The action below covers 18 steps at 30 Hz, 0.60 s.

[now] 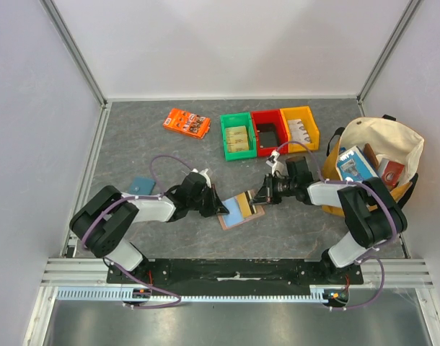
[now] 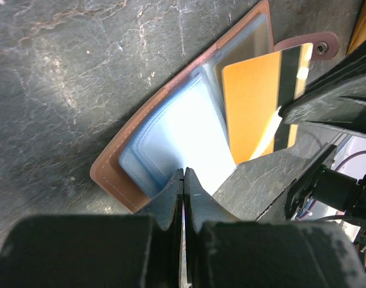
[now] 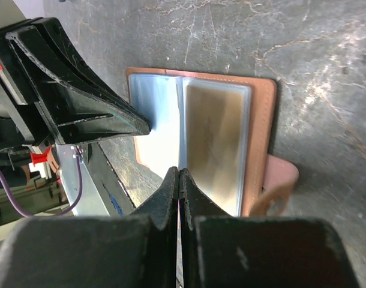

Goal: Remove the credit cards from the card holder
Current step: Remove the credit card from the card holder, then place the credit card in the storage box.

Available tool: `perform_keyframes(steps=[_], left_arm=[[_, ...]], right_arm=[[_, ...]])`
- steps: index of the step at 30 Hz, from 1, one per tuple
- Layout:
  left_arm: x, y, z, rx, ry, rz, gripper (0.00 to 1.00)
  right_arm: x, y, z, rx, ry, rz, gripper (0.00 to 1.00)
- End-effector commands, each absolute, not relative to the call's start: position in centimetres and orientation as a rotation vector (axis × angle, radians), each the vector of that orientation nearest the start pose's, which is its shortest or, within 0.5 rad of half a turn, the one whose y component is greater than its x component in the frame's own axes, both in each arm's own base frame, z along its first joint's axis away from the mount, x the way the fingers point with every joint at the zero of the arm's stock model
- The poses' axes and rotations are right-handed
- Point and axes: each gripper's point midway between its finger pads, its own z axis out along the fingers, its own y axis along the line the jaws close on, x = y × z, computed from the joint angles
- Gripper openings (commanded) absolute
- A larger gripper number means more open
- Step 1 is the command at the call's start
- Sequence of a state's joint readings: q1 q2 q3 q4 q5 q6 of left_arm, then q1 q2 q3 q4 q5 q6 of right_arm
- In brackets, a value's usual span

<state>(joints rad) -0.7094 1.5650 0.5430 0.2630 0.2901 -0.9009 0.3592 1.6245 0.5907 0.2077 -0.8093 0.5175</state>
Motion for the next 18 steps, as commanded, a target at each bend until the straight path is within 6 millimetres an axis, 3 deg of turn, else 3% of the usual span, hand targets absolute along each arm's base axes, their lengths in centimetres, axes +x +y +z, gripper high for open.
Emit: perform_keyframes(steps=[1, 6, 9, 15, 18], left_arm=[[19.9, -25.8, -0.2, -0.109, 2.666, -0.878, 0.02], [22.1, -25.3, 3.6, 0.032, 2.503, -0.743, 0.10], [23.5, -25.4, 7.4, 0.131, 2.342, -0.677, 0.18], [24.0, -26.1, 14.5, 0.349, 2.035, -0.580, 0.58], [23.2, -27.2, 17.2, 0.492, 1.896, -0.546, 0.69]], right_arm=[[25.1, 23.3, 6.4, -0.214, 2.446, 1.284, 0.00], [26.3, 22.8, 9.7, -0.149, 2.403, 1.201, 0.00], [26.6, 22.6, 11.2, -0.110, 2.404, 1.178, 0.00], [26.6, 22.8, 14.7, -0.068, 2.339, 1.224, 0.00], [26.4, 23.0, 16.0, -0.043, 2.312, 1.243, 0.00]])
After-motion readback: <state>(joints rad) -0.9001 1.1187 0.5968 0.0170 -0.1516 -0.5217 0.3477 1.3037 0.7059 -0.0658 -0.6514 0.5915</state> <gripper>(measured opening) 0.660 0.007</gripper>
